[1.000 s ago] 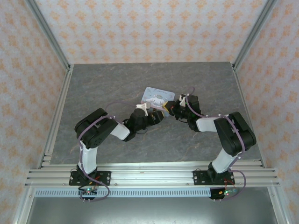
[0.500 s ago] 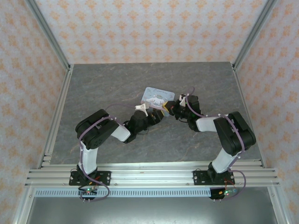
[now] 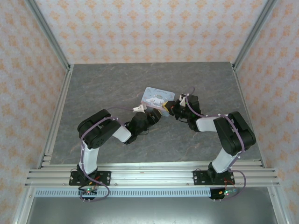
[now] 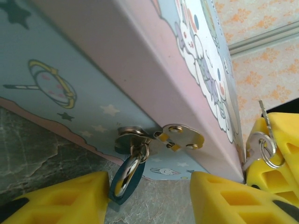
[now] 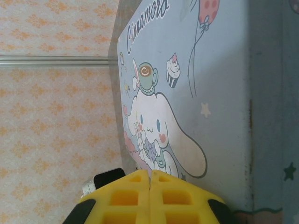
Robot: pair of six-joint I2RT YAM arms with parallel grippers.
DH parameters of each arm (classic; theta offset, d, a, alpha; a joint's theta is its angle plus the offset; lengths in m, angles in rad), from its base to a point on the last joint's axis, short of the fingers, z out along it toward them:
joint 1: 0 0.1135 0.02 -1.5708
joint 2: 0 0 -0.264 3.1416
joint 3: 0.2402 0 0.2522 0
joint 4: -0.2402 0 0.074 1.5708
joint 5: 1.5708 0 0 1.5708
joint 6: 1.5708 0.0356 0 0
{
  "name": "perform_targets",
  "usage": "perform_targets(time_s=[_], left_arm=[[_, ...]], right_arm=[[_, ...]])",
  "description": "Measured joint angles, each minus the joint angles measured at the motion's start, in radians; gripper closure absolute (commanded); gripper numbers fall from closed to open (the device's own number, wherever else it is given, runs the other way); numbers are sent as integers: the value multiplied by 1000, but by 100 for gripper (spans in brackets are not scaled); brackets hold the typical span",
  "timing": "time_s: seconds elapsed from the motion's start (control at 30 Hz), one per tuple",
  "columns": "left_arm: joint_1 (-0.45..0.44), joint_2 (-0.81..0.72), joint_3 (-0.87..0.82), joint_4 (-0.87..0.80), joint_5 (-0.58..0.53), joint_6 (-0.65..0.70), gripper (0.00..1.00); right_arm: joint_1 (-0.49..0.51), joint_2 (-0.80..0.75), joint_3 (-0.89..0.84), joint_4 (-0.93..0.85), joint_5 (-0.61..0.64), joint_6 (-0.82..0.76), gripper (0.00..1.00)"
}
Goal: Unlock a padlock with a key
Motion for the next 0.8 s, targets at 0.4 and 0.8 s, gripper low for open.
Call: perform_targets(time_s=[0.4, 0.8], left_arm=[[-28, -19, 10, -89, -78, 23, 61], [-32, -28, 38, -178, -99, 71, 68]], right_arm=[[-5, 0, 0, 0, -3, 7, 100], [-6, 2, 0, 1, -3, 11, 100]])
